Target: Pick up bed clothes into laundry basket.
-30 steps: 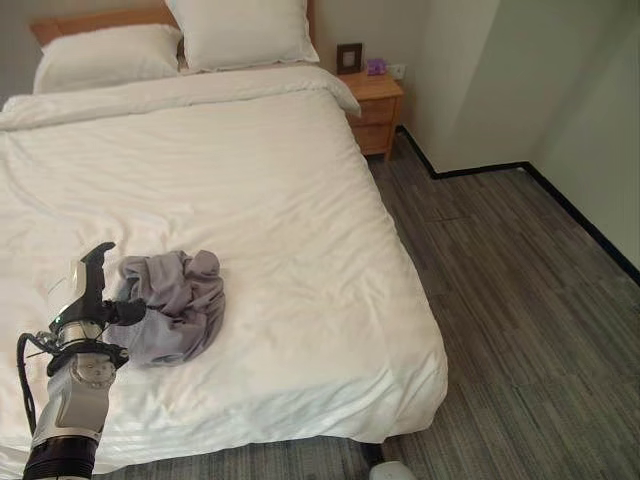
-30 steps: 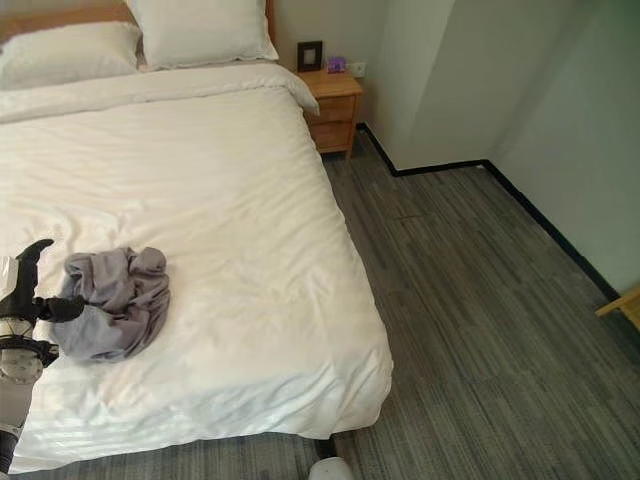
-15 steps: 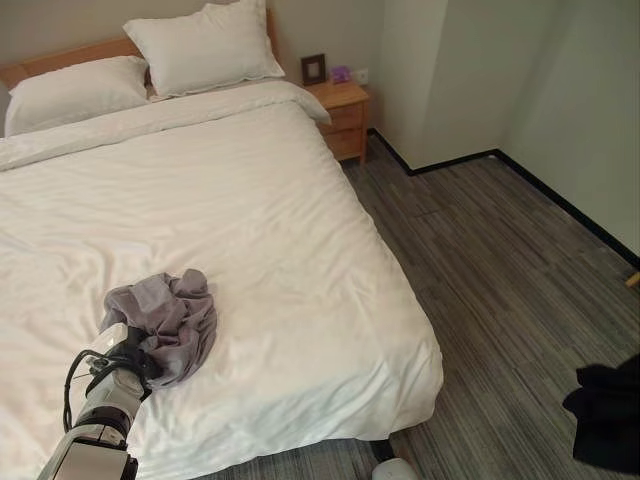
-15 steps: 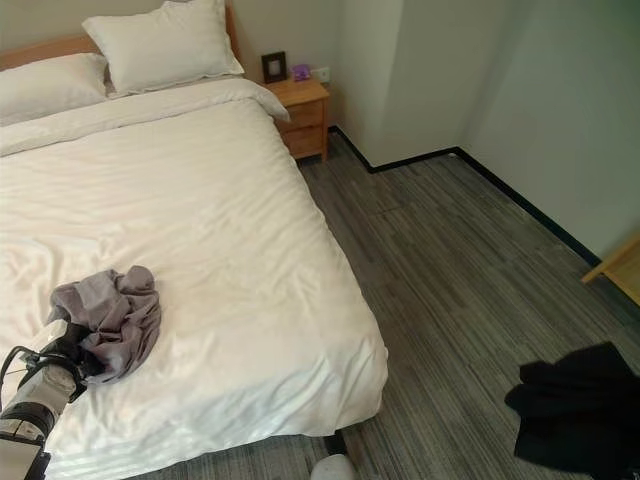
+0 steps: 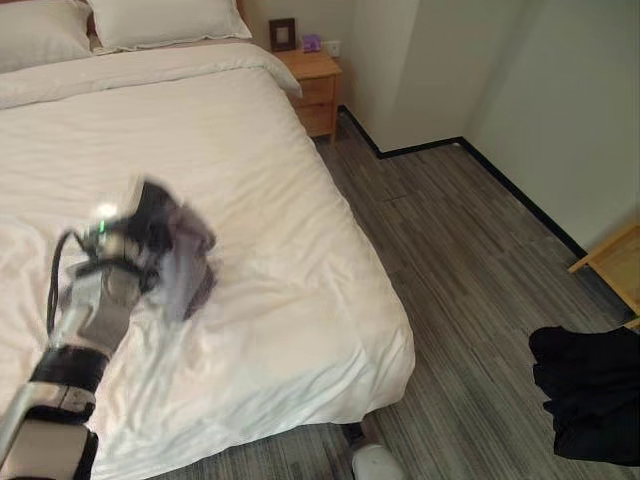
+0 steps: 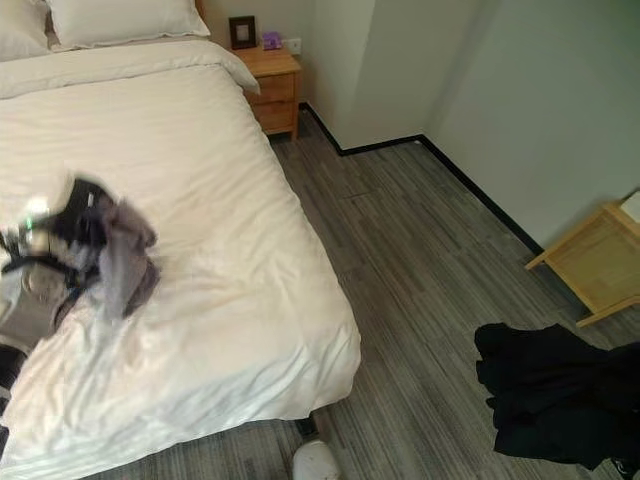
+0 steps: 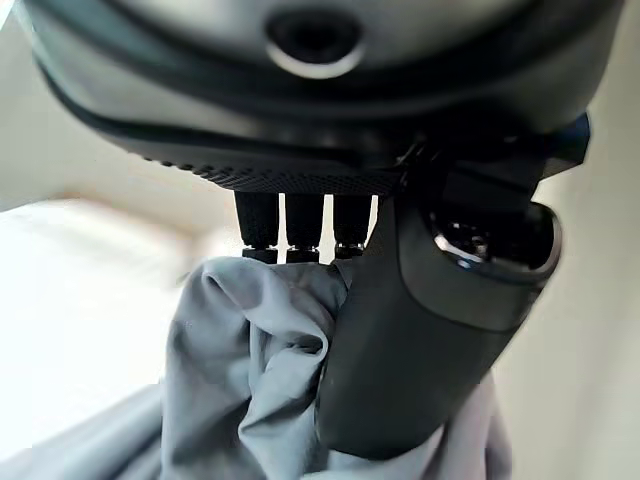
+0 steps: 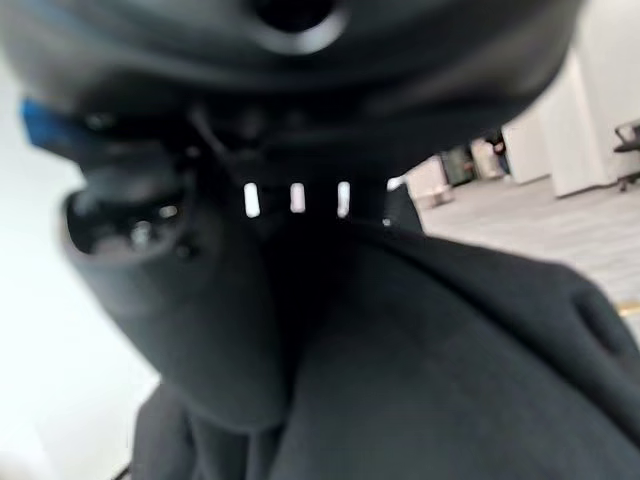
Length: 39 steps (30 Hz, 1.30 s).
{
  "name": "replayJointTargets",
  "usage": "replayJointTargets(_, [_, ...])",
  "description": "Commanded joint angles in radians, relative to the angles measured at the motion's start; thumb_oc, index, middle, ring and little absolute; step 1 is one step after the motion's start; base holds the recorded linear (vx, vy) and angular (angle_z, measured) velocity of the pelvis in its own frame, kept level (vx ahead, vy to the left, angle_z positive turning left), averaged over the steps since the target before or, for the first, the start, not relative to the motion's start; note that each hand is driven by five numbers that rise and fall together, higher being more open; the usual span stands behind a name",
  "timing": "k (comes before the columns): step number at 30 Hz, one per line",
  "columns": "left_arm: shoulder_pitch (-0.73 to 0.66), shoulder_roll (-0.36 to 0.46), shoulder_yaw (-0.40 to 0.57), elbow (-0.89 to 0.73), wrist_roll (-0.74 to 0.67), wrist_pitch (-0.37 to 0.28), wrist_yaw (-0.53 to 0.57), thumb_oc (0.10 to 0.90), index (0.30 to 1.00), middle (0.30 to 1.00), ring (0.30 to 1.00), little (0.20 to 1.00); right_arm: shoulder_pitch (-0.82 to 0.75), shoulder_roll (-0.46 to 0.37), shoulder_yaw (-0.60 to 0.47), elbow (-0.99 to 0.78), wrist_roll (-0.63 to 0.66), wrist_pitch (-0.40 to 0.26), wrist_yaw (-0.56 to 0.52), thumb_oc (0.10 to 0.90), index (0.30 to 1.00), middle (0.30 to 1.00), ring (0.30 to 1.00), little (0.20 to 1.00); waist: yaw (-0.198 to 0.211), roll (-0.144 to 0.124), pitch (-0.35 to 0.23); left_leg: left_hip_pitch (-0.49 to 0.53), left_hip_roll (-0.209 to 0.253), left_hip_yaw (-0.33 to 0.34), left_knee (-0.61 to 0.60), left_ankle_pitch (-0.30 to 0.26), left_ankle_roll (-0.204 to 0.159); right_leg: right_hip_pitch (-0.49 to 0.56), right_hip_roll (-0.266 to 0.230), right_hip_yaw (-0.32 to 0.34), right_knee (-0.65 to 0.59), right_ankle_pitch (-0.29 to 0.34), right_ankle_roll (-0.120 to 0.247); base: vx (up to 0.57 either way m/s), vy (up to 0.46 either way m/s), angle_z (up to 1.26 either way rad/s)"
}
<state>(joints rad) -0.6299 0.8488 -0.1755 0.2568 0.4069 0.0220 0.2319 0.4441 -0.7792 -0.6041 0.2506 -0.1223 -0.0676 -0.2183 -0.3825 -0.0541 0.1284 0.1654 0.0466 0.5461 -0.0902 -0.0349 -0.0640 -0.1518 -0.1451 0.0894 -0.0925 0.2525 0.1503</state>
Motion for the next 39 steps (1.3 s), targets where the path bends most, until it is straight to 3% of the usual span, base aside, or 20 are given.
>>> replayJointTargets(1, [-0.189, 0.001, 0.035, -0.162, -0.021, -0.160, 0.101, 0.400, 0.300, 0.300, 0.300, 0.300, -0.123, -0.059, -0.179, -0.045, -0.022, -0.043, -0.151, 0.400, 0.300, 0.300, 0.300, 0.300, -0.031, 0.023, -0.048, -0.041, 0.070, -0.031, 0.003, -0.037, 0.013, 0.103, -0.052, -0.045, 0.064, -0.057, 0.112, -0.20, 0.017, -0.25])
replayJointTargets(2, [-0.176, -0.114, 0.023, -0.270, -0.127, -0.196, 0.076, 0.400, 0.300, 0.300, 0.300, 0.300, -0.167, -0.033, -0.138, -0.080, -0.025, -0.045, -0.167, 0.400, 0.300, 0.300, 0.300, 0.300, -0.022, 0.038, -0.040, -0.046, 0.093, -0.013, 0.003, -0.045, 0.015, 0.098, -0.062, -0.111, 0.117, -0.119, 0.098, -0.15, 0.008, -0.39])
replayJointTargets(4, [-0.163, -0.115, 0.036, -0.285, -0.135, -0.191, 0.065, 0.400, 0.300, 0.300, 0.300, 0.300, -0.165, -0.034, -0.138, -0.086, -0.030, -0.040, -0.170, 0.400, 0.300, 0.300, 0.300, 0.300, -0.026, 0.040, -0.036, -0.051, 0.101, 0.007, 0.003, -0.027, 0.014, 0.085, -0.057, -0.120, 0.139, -0.125, 0.086, -0.20, -0.020, -0.70])
replayJointTargets(5, [-0.084, -0.293, 0.021, -0.437, -0.236, -0.227, 0.026, 0.400, 0.300, 0.300, 0.300, 0.300, -0.252, 0.014, -0.066, -0.197, -0.072, -0.059, -0.188, 0.400, 0.300, 0.300, 0.300, 0.300, 0.032, 0.060, -0.030, -0.048, 0.144, 0.062, 0.003, -0.009, 0.013, 0.125, -0.112, -0.339, 0.251, -0.226, 0.047, -0.28, -0.040, -0.94])
replayJointTargets(6, [-0.063, -0.344, -0.002, -0.470, -0.254, -0.236, 0.010, 0.400, 0.300, 0.300, 0.300, 0.300, -0.288, 0.036, -0.026, -0.242, -0.080, -0.072, -0.181, 0.400, 0.300, 0.300, 0.300, 0.300, 0.045, 0.061, -0.031, -0.049, 0.157, 0.091, 0.003, 0.003, 0.014, 0.137, -0.134, -0.395, 0.291, -0.233, 0.044, -0.37, -0.109, -1.22])
replayJointTargets(10, [-0.022, -0.437, -0.090, -0.488, -0.260, -0.209, -0.009, 0.400, 0.300, 0.300, 0.300, 0.300, -0.391, 0.124, 0.134, -0.381, -0.114, -0.094, -0.163, 0.400, 0.300, 0.300, 0.300, 0.300, 0.080, 0.043, -0.051, -0.032, 0.178, 0.187, 0.004, 0.031, 0.016, 0.173, -0.200, -0.485, 0.351, -0.198, 0.058, -0.18, -0.160, -1.30])
replayJointTargets(15, [-0.045, -0.488, -0.196, -0.387, -0.270, -0.146, 0.083, 0.400, 0.300, 0.300, 0.300, 0.300, -0.543, 0.126, 0.379, -0.513, -0.205, -0.101, -0.167, 0.400, 0.300, 0.300, 0.300, 0.300, 0.158, 0.061, -0.081, 0.015, 0.242, 0.373, 0.018, 0.112, -0.032, 0.280, -0.289, -0.700, 0.205, -0.095, 0.097, -0.20, -0.350, -1.85])
replayJointTargets(17, [-0.047, -0.487, -0.204, -0.364, -0.256, -0.139, 0.112, 0.400, 0.300, 0.300, 0.300, 0.300, -0.557, 0.110, 0.425, -0.541, -0.231, -0.099, -0.170, 0.400, 0.300, 0.300, 0.300, 0.300, 0.181, 0.068, -0.082, 0.023, 0.282, 0.403, 0.020, 0.168, -0.075, 0.298, -0.270, -0.724, 0.151, -0.103, 0.093, -0.14, -0.495, -2.33])
replayJointTargets(21, [-0.078, -0.504, -0.225, -0.307, -0.233, -0.123, 0.166, 0.400, 0.300, 0.300, 0.300, 0.300, -0.543, 0.058, 0.472, -0.615, -0.242, -0.120, -0.169, 0.400, 0.300, 0.300, 0.300, 0.300, 0.176, 0.099, -0.070, 0.043, 0.430, 0.435, 0.080, 0.295, -0.174, 0.283, -0.145, -0.673, 0.068, -0.268, 0.021, -0.02, -0.585, -1.14])
replayJointTargets(22, [-0.117, -0.521, -0.240, -0.270, -0.243, -0.120, 0.200, 0.400, 0.300, 0.300, 0.300, 0.300, -0.606, 0.040, 0.537, -0.627, -0.236, -0.126, -0.165, 0.400, 0.300, 0.300, 0.300, 0.300, 0.204, 0.114, -0.032, 0.025, 0.468, 0.306, 0.179, 0.365, -0.190, 0.282, -0.089, -0.612, 0.065, -0.317, -0.011, 0.11, -0.426, -0.61])
replayJointTargets(23, [-0.123, -0.520, -0.239, -0.265, -0.243, -0.121, 0.202, 0.400, 0.300, 0.300, 0.300, 0.300, -0.614, 0.039, 0.540, -0.624, -0.236, -0.125, -0.165, 0.400, 0.300, 0.300, 0.300, 0.300, 0.202, 0.117, -0.028, 0.022, 0.476, 0.305, 0.187, 0.366, -0.190, 0.281, -0.084, -0.613, 0.066, -0.320, -0.016, 0.17, -0.396, -1.05])
replayJointTargets(27, [-0.144, -0.482, -0.197, -0.286, -0.260, -0.128, 0.237, 0.400, 0.300, 0.300, 0.300, 0.300, -0.755, -0.008, 0.655, -0.627, -0.205, -0.142, -0.136, 0.400, 0.300, 0.300, 0.300, 0.300, 0.250, 0.086, 0.007, -0.070, 0.405, -0.128, 0.620, 0.270, -0.127, 0.254, -0.011, -0.415, 0.063, -0.348, -0.091, 0.22, -0.394, -2.00])
replayJointTargets(29, [-0.155, -0.479, -0.194, -0.286, -0.260, -0.125, 0.238, 0.400, 0.300, 0.300, 0.300, 0.300, -0.773, -0.017, 0.665, -0.631, -0.197, -0.142, -0.129, 0.400, 0.300, 0.300, 0.300, 0.300, 0.252, 0.076, 0.012, -0.099, 0.395, -0.167, 0.749, 0.276, -0.106, 0.243, 0.005, -0.392, 0.059, -0.339, -0.120, 0.08, -0.300, -2.04])
replayJointTargets(30, [-0.169, -0.505, -0.205, -0.281, -0.282, -0.117, 0.234, 0.400, 0.300, 0.300, 0.300, 0.300, -0.799, -0.024, 0.695, -0.621, -0.186, -0.134, -0.109, 0.400, 0.300, 0.300, 0.300, 0.300, 0.278, 0.039, 0.035, -0.240, 0.265, -0.341, 1.045, 0.206, -0.076, 0.260, 0.018, -0.302, 0.047, -0.336, -0.145, 0.08, -0.210, -0.60])
replayJointTargets(31, [-0.171, -0.504, -0.205, -0.281, -0.282, -0.117, 0.234, 0.400, 0.300, 0.300, 0.300, 0.300, -0.801, -0.024, 0.695, -0.621, -0.186, -0.134, -0.109, 0.400, 0.300, 0.300, 0.300, 0.300, 0.275, 0.038, 0.032, -0.252, 0.263, -0.343, 1.050, 0.207, -0.069, 0.253, 0.016, -0.305, 0.046, -0.331, -0.145, 0.16, -0.318, -0.63])
replayJointTargets(32, [-0.155, -0.535, -0.215, -0.288, -0.297, -0.114, 0.213, 0.400, 0.300, 0.300, 0.300, 0.300, -0.820, -0.032, 0.712, -0.597, -0.185, -0.124, -0.094, 0.400, 0.300, 0.300, 0.300, 0.300, 0.295, 0.017, 0.056, -0.411, 0.111, -0.450, 1.244, 0.123, -0.044, 0.276, 0.036, -0.240, 0.044, -0.326, -0.154, 0.06, -0.100, -0.97])
replayJointTargets(33, [-0.155, -0.535, -0.214, -0.288, -0.297, -0.114, 0.212, 0.400, 0.300, 0.300, 0.300, 0.300, -0.820, -0.033, 0.712, -0.597, -0.185, -0.124, -0.094, 0.400, 0.300, 0.300, 0.300, 0.300, 0.293, 0.018, 0.054, -0.415, 0.111, -0.452, 1.245, 0.123, -0.044, 0.274, 0.037, -0.242, 0.044, -0.326, -0.154, 0.18, -0.178, -1.24])
replayJointTargets(34, [-0.136, -0.565, -0.228, -0.299, -0.326, -0.120, 0.176, 0.400, 0.300, 0.300, 0.300, 0.300, -0.836, -0.038, 0.721, -0.568, -0.198, -0.104, -0.091, 0.400, 0.300, 0.300, 0.300, 0.300, 0.323, 0.017, 0.083, -0.501, 0.038, -0.449, 1.247, 0.086, -0.035, 0.299, 0.063, -0.204, 0.053, -0.337, -0.158, 0.17, -0.096, -1.22])
replayJointTargets(38, [-0.141, -0.603, -0.239, -0.283, -0.342, -0.122, 0.148, 0.400, 0.300, 0.300, 0.300, 0.300, -0.837, -0.031, 0.709, -0.535, -0.207, -0.086, -0.100, 0.400, 0.300, 0.300, 0.300, 0.300, 0.376, 0.027, 0.102, -0.581, 0.032, -0.395, 1.043, 0.072, -0.022, 0.337, 0.088, -0.184, 0.058, -0.365, -0.159, 0.23, -0.023, -1.42])
replayJointTargets(39, [-0.132, -0.618, -0.241, -0.271, -0.349, -0.125, 0.138, 0.400, 0.300, 0.300, 0.300, 0.300, -0.826, -0.021, 0.706, -0.516, -0.204, -0.090, -0.107, 0.400, 0.300, 0.300, 0.300, 0.300, 0.388, 0.049, 0.098, -0.535, 0.046, -0.359, 0.780, 0.071, -0.006, 0.360, 0.112, -0.193, 0.054, -0.390, -0.147, 0.33, 0.079, -1.22])
